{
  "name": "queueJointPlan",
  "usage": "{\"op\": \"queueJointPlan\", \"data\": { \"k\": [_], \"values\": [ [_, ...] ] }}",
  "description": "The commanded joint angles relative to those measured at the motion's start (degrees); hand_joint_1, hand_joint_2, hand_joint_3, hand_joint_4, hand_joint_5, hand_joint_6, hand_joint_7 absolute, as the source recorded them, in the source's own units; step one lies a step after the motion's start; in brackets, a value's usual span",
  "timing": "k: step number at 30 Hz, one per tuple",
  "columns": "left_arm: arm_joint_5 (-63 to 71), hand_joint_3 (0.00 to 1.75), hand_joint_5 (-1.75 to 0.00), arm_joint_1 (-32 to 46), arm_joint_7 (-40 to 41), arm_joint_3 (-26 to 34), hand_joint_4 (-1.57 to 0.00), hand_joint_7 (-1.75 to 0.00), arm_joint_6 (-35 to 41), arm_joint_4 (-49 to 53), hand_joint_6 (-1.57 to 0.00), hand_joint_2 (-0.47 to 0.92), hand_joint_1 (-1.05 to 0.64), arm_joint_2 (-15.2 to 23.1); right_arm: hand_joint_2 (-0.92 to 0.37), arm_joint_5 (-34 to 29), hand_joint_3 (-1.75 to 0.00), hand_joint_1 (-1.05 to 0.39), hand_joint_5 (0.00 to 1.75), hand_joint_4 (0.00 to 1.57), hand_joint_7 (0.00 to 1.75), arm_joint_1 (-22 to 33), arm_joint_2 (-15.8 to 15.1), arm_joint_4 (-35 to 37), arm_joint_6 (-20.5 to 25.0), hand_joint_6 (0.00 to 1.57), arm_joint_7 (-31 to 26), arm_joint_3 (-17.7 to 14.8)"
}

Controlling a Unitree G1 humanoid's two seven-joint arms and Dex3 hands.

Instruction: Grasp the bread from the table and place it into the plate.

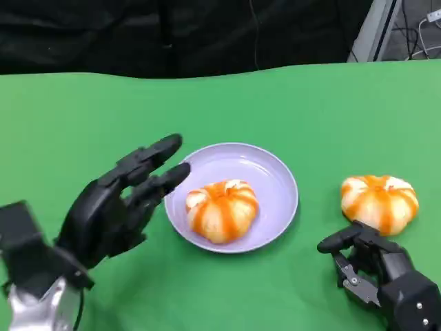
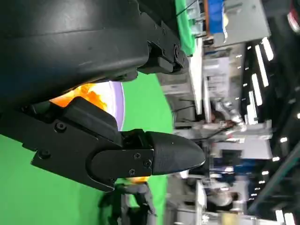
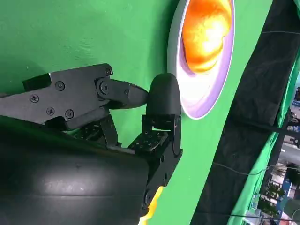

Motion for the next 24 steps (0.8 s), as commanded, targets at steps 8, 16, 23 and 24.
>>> {"op": "queueJointPlan", "data": {
  "k": [8,16,23,24],
  "values": [
    [-8.52,0.50,-0.06,8.70,-3.80,8.54,-0.46,-0.03,2.59,-3.93,-0.39,0.92,-0.76,-0.35,-0.92,0.03,-0.42,-0.31,1.75,0.67,1.19,0.69,-0.91,1.14,0.90,0.74,0.49,-0.21],
    [-11.62,0.52,-0.05,12.36,-5.95,12.67,-0.52,-0.03,3.34,-4.56,-0.44,0.92,-0.71,-0.45,-0.92,0.54,-0.42,-0.31,1.75,0.67,1.19,1.09,-0.99,0.64,1.03,0.74,1.24,-0.51],
    [-11.85,0.50,-0.05,14.82,-5.81,14.76,-0.57,-0.03,4.99,-4.99,-0.48,0.92,-0.71,-0.37,-0.92,0.81,-0.42,-0.31,1.75,0.67,1.20,1.02,-0.93,0.94,0.73,0.74,1.43,-0.66],
    [-12.16,0.50,-0.04,15.25,-6.21,15.29,-0.57,-0.03,4.88,-4.58,-0.47,0.92,-0.71,-0.30,-0.92,0.79,-0.42,-0.31,1.75,0.67,1.20,0.96,-1.00,0.99,0.67,0.74,1.49,-0.66]
  ]
}}
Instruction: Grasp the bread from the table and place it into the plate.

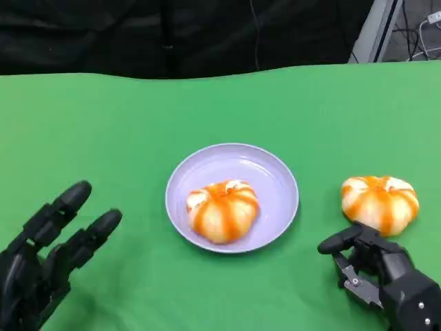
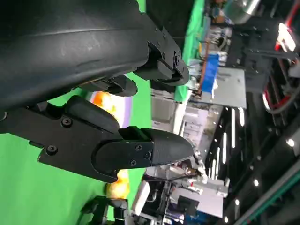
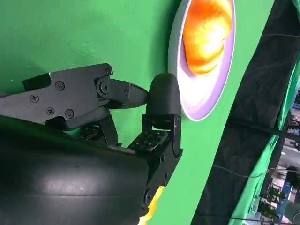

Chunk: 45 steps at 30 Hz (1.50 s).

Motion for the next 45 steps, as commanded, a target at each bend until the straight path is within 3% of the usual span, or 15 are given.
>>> {"op": "queueJointPlan", "data": {
  "k": [1,3,10,13,15,25,26,27,30,45],
  "values": [
    [-1.11,0.50,-0.05,1.35,-1.14,2.27,-0.58,-0.02,-0.05,0.16,-0.48,0.92,-0.70,0.75,-0.92,0.17,-0.42,-0.31,1.75,0.68,1.20,0.91,-0.80,0.93,0.56,0.74,0.37,-0.32],
    [-1.33,0.51,-0.05,2.02,-0.69,2.88,-0.59,-0.02,0.86,-0.35,-0.48,0.92,-0.68,0.58,-0.92,0.38,-0.42,-0.31,1.75,0.68,1.19,0.89,-0.88,0.83,0.68,0.74,0.66,-0.44],
    [-2.43,0.50,-0.04,1.57,0.87,4.86,-0.65,-0.03,4.17,1.40,-0.55,0.92,-0.38,-0.47,-0.92,0.71,-0.42,-0.31,1.75,0.67,1.19,0.70,-0.88,1.11,0.86,0.74,0.81,-0.67],
    [-2.98,0.58,-0.04,0.29,1.93,6.07,-0.69,-0.03,5.09,3.48,-0.60,0.92,0.04,-0.78,-0.92,0.68,-0.42,-0.31,1.75,0.67,1.20,0.69,-0.92,1.10,0.62,0.74,0.83,-0.63],
    [-2.83,0.62,-0.03,-0.06,1.98,6.46,-0.70,-0.03,5.17,3.99,-0.60,0.92,0.11,-0.85,-0.92,0.73,-0.43,-0.31,1.75,0.67,1.20,0.67,-0.94,1.15,0.56,0.74,0.91,-0.65],
    [-2.38,0.64,-0.02,-0.33,1.65,7.12,-0.71,-0.02,5.32,4.21,-0.61,0.92,0.14,-1.11,-0.92,0.73,-0.43,-0.31,1.75,0.67,1.21,0.66,-0.93,1.17,0.53,0.73,0.94,-0.68],
    [-1.47,0.64,-0.02,-1.02,4.46,7.71,-0.71,-0.02,4.27,5.33,-0.61,0.92,0.14,-1.42,-0.92,0.93,-0.43,-0.31,1.75,0.67,1.21,0.61,-0.95,1.10,0.79,0.73,1.13,-0.78],
    [-0.71,0.76,-0.04,-1.58,6.74,8.16,-0.85,-0.02,3.41,6.25,-0.66,0.86,0.17,-1.70,-0.92,1.02,-0.42,-0.30,1.75,0.66,1.20,0.57,-0.97,1.04,0.96,0.73,1.18,-0.85],
    [0.80,0.86,-0.05,-2.31,11.03,8.52,-1.00,-0.03,2.56,6.93,-0.76,0.79,0.17,-2.52,-0.92,1.19,-0.42,-0.30,1.75,0.66,1.20,0.38,-1.03,1.34,0.67,0.73,1.34,-1.03],
    [4.96,0.82,-0.13,-2.35,16.03,7.60,-1.24,-0.06,-0.31,6.21,-1.02,0.78,0.12,-4.03,-0.92,0.86,-0.43,-0.31,1.75,0.67,1.20,0.33,-1.30,1.87,0.20,0.74,1.42,-1.02]
  ]
}}
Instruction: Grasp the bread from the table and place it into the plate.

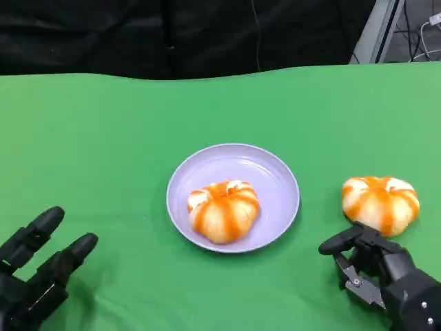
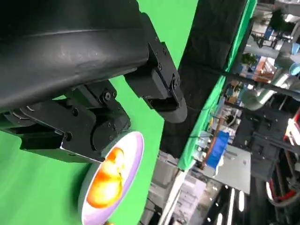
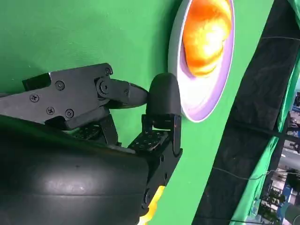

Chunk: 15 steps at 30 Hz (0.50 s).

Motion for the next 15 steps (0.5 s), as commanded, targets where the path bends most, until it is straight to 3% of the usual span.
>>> {"op": "queueJointPlan", "data": {
  "k": [1,4,5,6,7,8,10,15],
  "values": [
    [0.72,0.82,-0.13,0.05,1.26,-0.01,-1.24,-0.05,-1.18,-0.55,-1.03,0.79,0.12,0.30,-0.92,0.17,-0.43,-0.31,1.75,0.67,1.20,0.60,-1.12,1.09,0.70,0.74,0.13,-0.54],
    [0.81,0.81,-0.13,-0.26,0.49,-0.04,-1.24,-0.05,-2.44,0.24,-1.03,0.79,0.12,0.38,-0.92,0.23,-0.43,-0.31,1.75,0.67,1.20,0.59,-1.11,1.14,0.70,0.74,0.17,-0.57],
    [0.86,0.88,-0.49,-0.51,-0.15,-0.02,-1.24,-0.18,-3.39,0.85,-1.15,0.77,0.14,0.44,-0.92,0.28,-0.43,-0.31,1.75,0.66,1.20,0.59,-1.10,1.15,0.73,0.74,0.21,-0.59],
    [0.86,0.95,-1.08,-0.69,-0.60,-0.04,-1.02,-0.47,-4.11,1.34,-1.11,0.76,0.15,0.49,-0.92,0.31,-0.43,-0.31,1.75,0.66,1.20,0.59,-1.10,1.16,0.75,0.73,0.23,-0.61],
    [0.71,0.97,-1.30,-1.07,-1.09,0.22,-0.93,-0.65,-4.97,2.36,-1.05,0.75,0.15,0.76,-0.92,0.23,-0.42,-0.31,1.75,0.66,1.20,0.59,-1.12,1.16,0.66,0.73,0.14,-0.60],
    [0.43,1.01,-1.54,-1.39,-1.60,0.45,-0.91,-1.09,-5.44,3.17,-0.93,0.74,0.10,0.98,-0.92,0.24,-0.42,-0.31,1.75,0.66,1.20,0.58,-1.13,1.18,0.56,0.73,0.15,-0.62],
    [0.06,1.05,-1.66,-1.84,-2.23,0.77,-0.89,-1.37,-6.07,4.32,-0.84,0.73,0.08,1.19,-0.92,0.67,-0.42,-0.31,1.75,0.67,1.19,0.58,-0.97,1.12,0.73,0.74,0.50,-0.78],
    [-0.13,1.09,-1.69,-1.95,-2.46,0.76,-0.90,-1.47,-5.80,4.61,-0.81,0.71,0.07,1.18,-0.92,0.59,-0.42,-0.30,1.75,0.67,1.19,0.61,-1.02,1.14,0.60,0.74,0.61,-0.90]
  ]
}}
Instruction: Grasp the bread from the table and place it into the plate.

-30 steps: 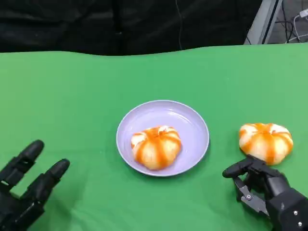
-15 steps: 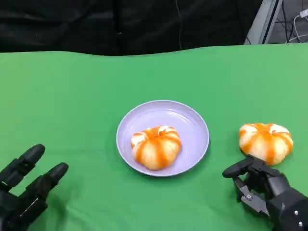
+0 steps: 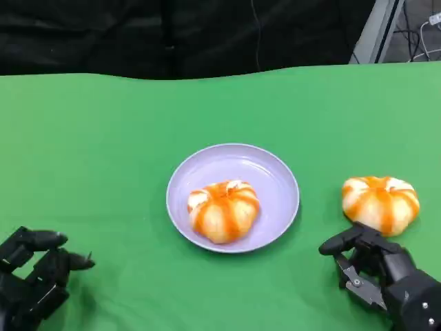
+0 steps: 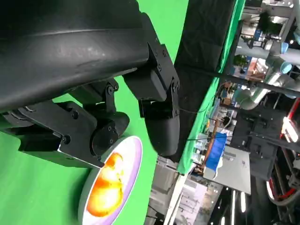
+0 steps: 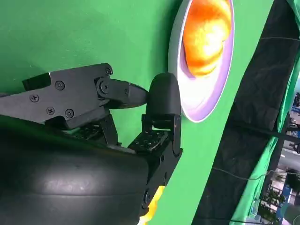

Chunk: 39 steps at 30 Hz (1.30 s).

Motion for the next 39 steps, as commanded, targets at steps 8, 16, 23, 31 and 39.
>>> {"op": "queueJointPlan", "data": {
  "k": [8,16,23,31,39],
  "values": [
    [0.24,1.10,-1.71,-0.07,0.24,-0.06,-0.89,-1.48,-0.14,-0.32,-0.81,0.70,0.07,1.01,-0.92,0.53,-0.42,-0.31,1.75,0.67,1.19,0.70,-0.91,0.88,0.96,0.74,0.40,-0.97],
    [0.30,1.09,-1.71,0.27,0.91,-0.22,-0.88,-1.48,0.19,-1.32,-0.80,0.70,0.07,0.75,-0.92,0.46,-0.42,-0.31,1.75,0.67,1.19,0.69,-1.00,1.00,0.95,0.73,0.70,-1.08],
    [0.04,1.10,-1.72,0.01,0.39,-0.04,-0.87,-1.47,0.02,-0.68,-0.80,0.70,0.07,0.88,-0.92,0.56,-0.42,-0.31,1.75,0.67,1.19,0.71,-0.94,0.90,0.71,0.73,0.92,-1.27],
    [-0.27,1.10,-1.73,0.05,0.17,0.17,-0.87,-1.49,0.04,-0.62,-0.79,0.70,0.07,0.93,-0.92,0.22,-0.42,-0.29,1.75,0.67,1.19,0.78,-1.11,0.87,0.54,0.73,0.67,-1.37],
    [-0.19,1.09,-1.74,0.05,0.16,0.17,-0.86,-1.49,-0.14,-0.60,-0.79,0.71,0.07,1.00,-0.92,0.33,-0.42,-0.30,1.75,0.67,1.19,0.76,-0.97,0.85,0.78,0.74,0.70,-1.53]
  ]
}}
